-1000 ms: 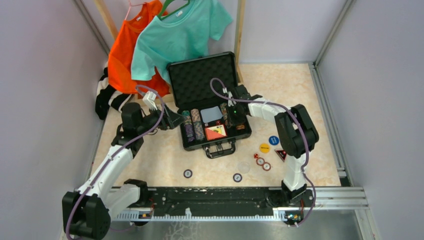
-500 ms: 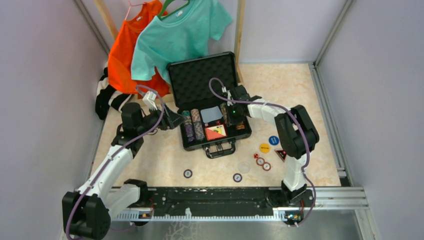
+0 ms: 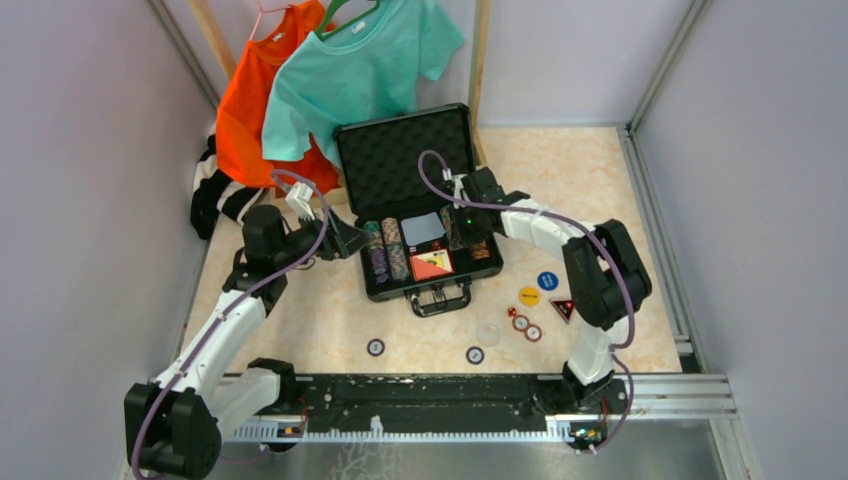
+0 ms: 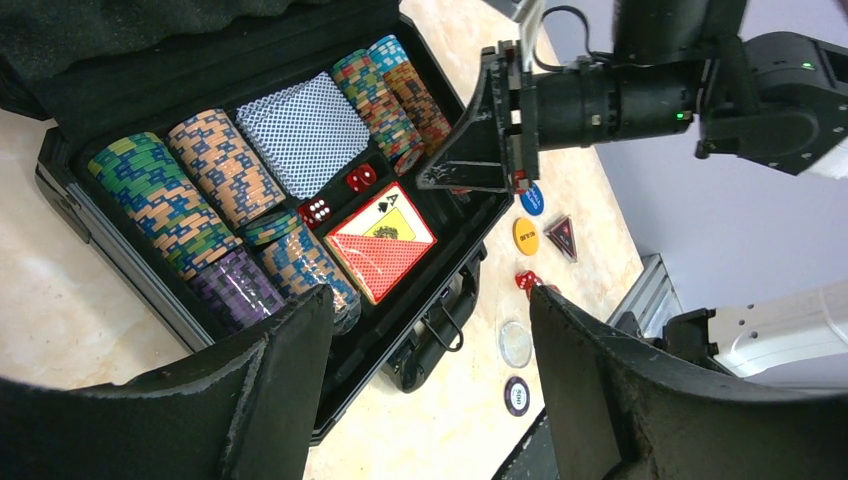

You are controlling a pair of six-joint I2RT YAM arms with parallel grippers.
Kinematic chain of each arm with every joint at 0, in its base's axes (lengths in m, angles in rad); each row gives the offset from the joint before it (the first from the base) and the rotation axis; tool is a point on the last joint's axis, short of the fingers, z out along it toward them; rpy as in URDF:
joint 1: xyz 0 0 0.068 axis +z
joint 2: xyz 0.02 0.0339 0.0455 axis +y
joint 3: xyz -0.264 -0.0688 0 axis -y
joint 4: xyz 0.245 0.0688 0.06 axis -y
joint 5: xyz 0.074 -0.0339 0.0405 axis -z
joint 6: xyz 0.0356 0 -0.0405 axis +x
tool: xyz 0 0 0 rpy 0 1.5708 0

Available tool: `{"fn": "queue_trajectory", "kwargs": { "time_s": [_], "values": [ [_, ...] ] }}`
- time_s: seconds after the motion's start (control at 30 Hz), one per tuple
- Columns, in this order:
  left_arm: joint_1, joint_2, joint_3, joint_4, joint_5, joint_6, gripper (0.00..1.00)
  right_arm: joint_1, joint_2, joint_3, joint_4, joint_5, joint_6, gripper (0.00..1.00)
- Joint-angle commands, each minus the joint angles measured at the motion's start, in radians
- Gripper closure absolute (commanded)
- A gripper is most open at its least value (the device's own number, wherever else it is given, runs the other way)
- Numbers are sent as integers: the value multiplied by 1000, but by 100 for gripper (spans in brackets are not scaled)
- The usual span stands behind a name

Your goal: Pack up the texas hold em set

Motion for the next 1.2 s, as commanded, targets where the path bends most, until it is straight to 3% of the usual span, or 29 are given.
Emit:
{"fn": "queue_trajectory", "kwargs": {
  "time_s": [0.0, 0.2, 0.33, 0.37, 0.43, 0.53, 0.57, 0.6, 0.63, 0.67, 0.77, 0.87, 1.03, 1.17],
  "values": [
    [8, -10, -10, 38, 26, -5, 22, 19, -122, -2, 30, -43, -4, 100],
    [8, -19, -10, 37, 27, -5, 22, 18, -195, -2, 11, -44, -9, 100],
    [8, -17, -16, 45, 20, -15, 22, 22, -285, -13, -40, 44, -12, 100],
    [8, -12, -17, 44, 17, -19, 22, 30, -318, -20, -61, 100, -10, 99],
    [8, 9, -18, 43, -7, -31, 20, 74, -401, -32, -125, 383, 9, 92],
    [7, 52, -4, 15, -65, -55, 10, 198, -515, -53, -205, 807, 64, 91],
    [6, 68, 5, 3, -76, -56, 9, 221, -550, -64, -221, 868, 102, 84],
    [4, 81, 15, -5, -85, -56, 8, 225, -586, -86, -224, 867, 144, 58],
    [-3, 92, 27, -17, -98, -53, 8, 214, -624, -140, -201, 838, 178, 26],
    [-17, 98, 41, -29, -125, -50, 8, 193, -665, -187, -171, 767, 200, 17],
    [-101, 98, 93, -78, -255, -19, 7, 108, -767, -323, -97, 544, 264, 20],
    [-188, 105, 147, -136, -385, 15, 7, 105, -804, -408, -115, 534, 310, 36],
    [-243, 112, 167, -195, -527, 39, 6, 148, -865, -521, -127, 520, 378, 41],
    [-243, 110, 149, -200, -564, 60, 6, 149, -853, -582, -119, 508, 395, 41]
  ]
}}
